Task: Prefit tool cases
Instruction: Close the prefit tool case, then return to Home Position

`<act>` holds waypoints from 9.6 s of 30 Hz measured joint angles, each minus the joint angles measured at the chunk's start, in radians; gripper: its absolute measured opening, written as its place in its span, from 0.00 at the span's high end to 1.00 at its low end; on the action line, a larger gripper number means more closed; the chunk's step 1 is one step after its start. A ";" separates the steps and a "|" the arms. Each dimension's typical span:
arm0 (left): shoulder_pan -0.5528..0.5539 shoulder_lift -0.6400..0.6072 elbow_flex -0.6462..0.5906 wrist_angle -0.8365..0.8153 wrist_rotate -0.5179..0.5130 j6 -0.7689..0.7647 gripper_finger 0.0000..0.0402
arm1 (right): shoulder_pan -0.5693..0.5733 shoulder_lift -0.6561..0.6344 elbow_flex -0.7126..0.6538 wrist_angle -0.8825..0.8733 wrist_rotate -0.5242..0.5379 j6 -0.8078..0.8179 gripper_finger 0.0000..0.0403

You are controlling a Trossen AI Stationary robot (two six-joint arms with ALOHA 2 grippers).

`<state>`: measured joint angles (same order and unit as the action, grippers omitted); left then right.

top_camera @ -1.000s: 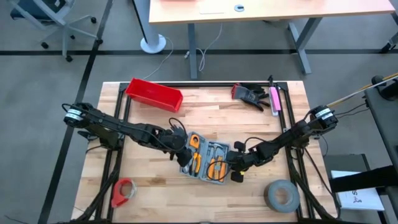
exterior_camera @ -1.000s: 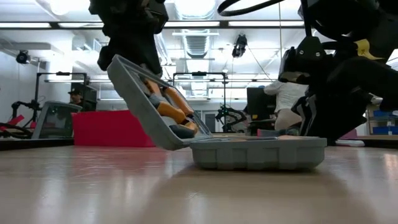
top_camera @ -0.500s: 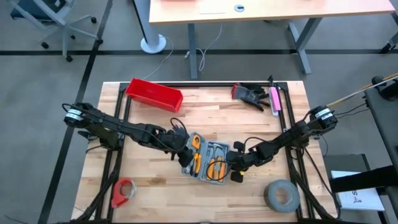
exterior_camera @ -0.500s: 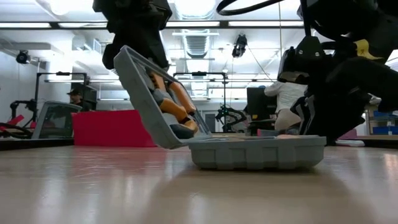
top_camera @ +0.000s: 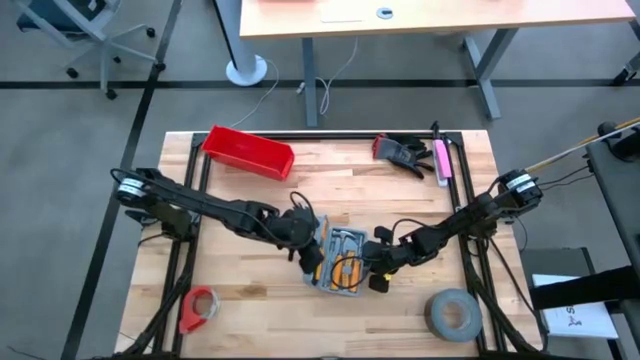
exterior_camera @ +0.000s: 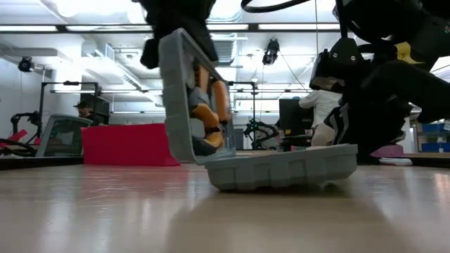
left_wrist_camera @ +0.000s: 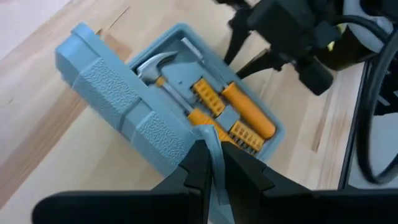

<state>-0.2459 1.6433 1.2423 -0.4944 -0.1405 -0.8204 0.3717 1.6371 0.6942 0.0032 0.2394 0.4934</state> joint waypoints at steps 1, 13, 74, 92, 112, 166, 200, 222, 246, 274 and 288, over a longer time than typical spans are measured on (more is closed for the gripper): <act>0.000 0.020 0.019 0.000 0.003 0.013 0.93 | 0.000 0.000 0.001 0.001 0.000 0.000 0.86; -0.009 0.368 0.339 -0.021 0.080 0.166 0.58 | -0.043 0.000 -0.005 0.006 0.016 -0.005 0.84; -0.198 0.303 0.152 -0.126 -0.156 -0.116 0.52 | 0.007 -0.019 0.109 0.038 -0.115 -0.021 0.87; -0.204 0.231 0.166 -0.225 -0.144 -0.117 0.52 | 0.007 0.032 0.153 0.032 -0.161 -0.034 0.88; -0.249 0.229 0.135 -0.241 -0.121 -0.193 0.52 | -0.061 0.081 0.151 0.021 -0.132 -0.087 0.89; -0.312 -0.172 -0.545 0.230 -0.328 -0.347 0.63 | -0.144 0.077 0.150 0.058 -0.110 -0.219 0.84; -0.292 -0.041 -0.537 0.483 -0.348 -0.290 0.62 | -0.239 0.077 0.151 0.053 -0.106 -0.244 0.87; -0.275 -0.041 -0.537 0.541 -0.374 -0.226 0.62 | -0.261 0.077 0.151 0.079 -0.080 -0.224 0.86; -0.244 -0.042 -0.537 0.501 -0.401 -0.149 0.62 | -0.237 0.076 0.152 0.031 -0.110 -0.174 0.88; -0.243 -0.099 -0.485 0.478 -0.278 0.263 0.62 | -0.210 0.011 0.151 -0.178 -0.169 -0.104 0.88; -0.243 -0.099 -0.468 0.566 -0.288 0.367 0.62 | -0.210 0.011 0.151 -0.173 -0.169 -0.101 0.88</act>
<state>-0.4889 1.5440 0.7746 0.0713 -0.4284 -0.4531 0.1616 1.6485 0.8455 -0.1694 0.0704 0.3926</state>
